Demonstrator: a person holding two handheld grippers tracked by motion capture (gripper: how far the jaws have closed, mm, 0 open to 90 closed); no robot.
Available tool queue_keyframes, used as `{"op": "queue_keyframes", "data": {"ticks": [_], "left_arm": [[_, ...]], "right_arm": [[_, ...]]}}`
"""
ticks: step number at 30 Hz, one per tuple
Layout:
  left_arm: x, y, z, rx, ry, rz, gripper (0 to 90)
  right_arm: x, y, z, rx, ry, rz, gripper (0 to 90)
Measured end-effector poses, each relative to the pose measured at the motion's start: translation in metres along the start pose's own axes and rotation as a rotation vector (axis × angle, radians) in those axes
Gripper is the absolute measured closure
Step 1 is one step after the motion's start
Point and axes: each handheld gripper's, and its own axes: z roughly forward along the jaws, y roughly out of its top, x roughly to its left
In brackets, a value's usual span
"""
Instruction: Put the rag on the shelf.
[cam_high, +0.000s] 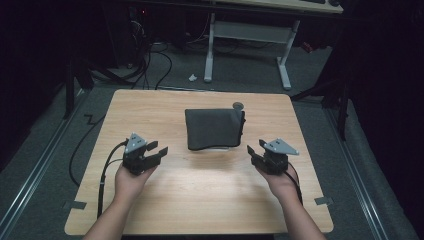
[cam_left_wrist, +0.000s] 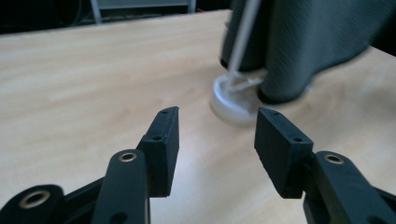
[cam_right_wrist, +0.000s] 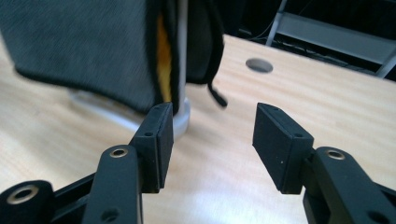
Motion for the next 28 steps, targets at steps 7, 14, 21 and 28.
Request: {"op": "queue_keyframes", "data": {"ticks": [7, 14, 21, 28], "left_arm": [[-0.026, -0.043, -0.031, 0.073, -0.018, 0.056, 48.6], [-0.044, -0.075, -0.055, 0.122, -0.081, -0.017, 48.0], [-0.051, -0.082, -0.042, 0.172, -0.075, 0.065, 47.6], [-0.039, -0.082, -0.044, 0.147, -0.088, -0.004, 47.5]], "right_arm": [[0.019, -0.035, -0.027, 0.019, -0.003, -0.024, 49.9], [0.042, -0.073, -0.048, 0.056, -0.009, -0.024, 50.4], [0.052, -0.085, -0.046, 0.124, -0.001, -0.061, 49.9], [0.049, -0.087, -0.044, 0.128, -0.005, -0.053, 49.5]]}}
